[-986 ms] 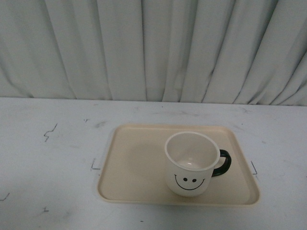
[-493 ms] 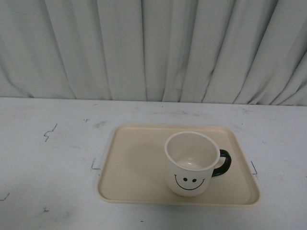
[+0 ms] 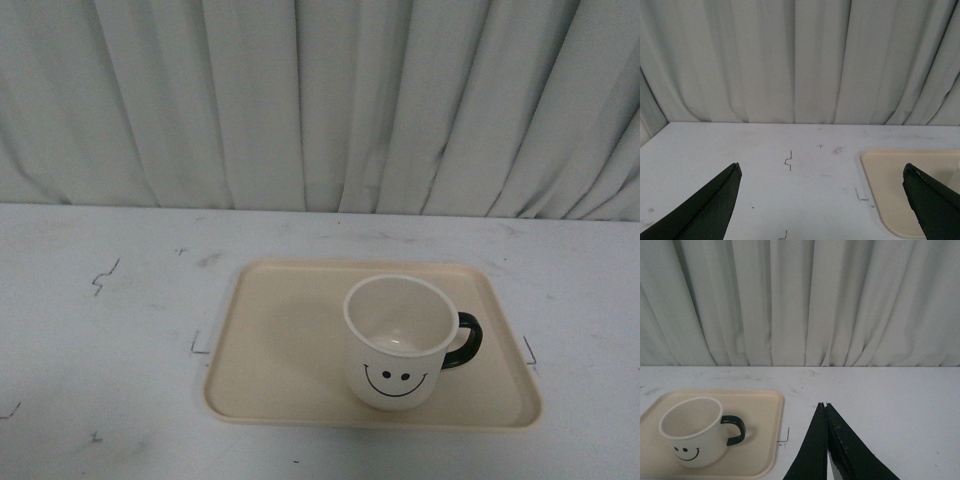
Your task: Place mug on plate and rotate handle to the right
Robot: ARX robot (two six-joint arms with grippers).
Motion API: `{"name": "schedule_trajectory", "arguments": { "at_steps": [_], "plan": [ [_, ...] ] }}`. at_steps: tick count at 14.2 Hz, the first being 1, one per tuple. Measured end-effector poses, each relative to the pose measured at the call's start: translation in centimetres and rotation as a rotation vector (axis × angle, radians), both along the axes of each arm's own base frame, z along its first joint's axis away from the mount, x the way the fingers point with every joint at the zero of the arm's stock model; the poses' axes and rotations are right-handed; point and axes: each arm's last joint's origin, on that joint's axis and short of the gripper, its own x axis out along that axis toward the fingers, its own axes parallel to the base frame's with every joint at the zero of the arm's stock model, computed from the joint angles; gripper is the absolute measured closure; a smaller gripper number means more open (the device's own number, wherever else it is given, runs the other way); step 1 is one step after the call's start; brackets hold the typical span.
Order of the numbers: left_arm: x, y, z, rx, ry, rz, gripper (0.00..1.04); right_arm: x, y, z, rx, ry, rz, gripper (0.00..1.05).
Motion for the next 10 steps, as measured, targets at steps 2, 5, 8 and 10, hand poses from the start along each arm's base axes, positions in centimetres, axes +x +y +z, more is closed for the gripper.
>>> {"name": "schedule_trajectory", "arguments": {
  "at_steps": [2, 5, 8, 10],
  "plan": [
    [0.0, 0.0, 0.0, 0.0, 0.0, 0.0, 0.07, -0.02, 0.0, 0.06, 0.0, -0.007, 0.0, 0.88],
    [0.0, 0.0, -0.01, 0.0, 0.001, 0.0, 0.07, -0.02, 0.0, 0.06, 0.0, -0.007, 0.0, 0.5],
    [0.0, 0.0, 0.0, 0.0, 0.0, 0.0, 0.07, -0.02, 0.0, 0.06, 0.0, -0.007, 0.0, 0.12],
    [0.0, 0.0, 0.0, 0.0, 0.0, 0.0, 0.07, -0.02, 0.0, 0.06, 0.002, -0.007, 0.0, 0.07]
  ]
}}
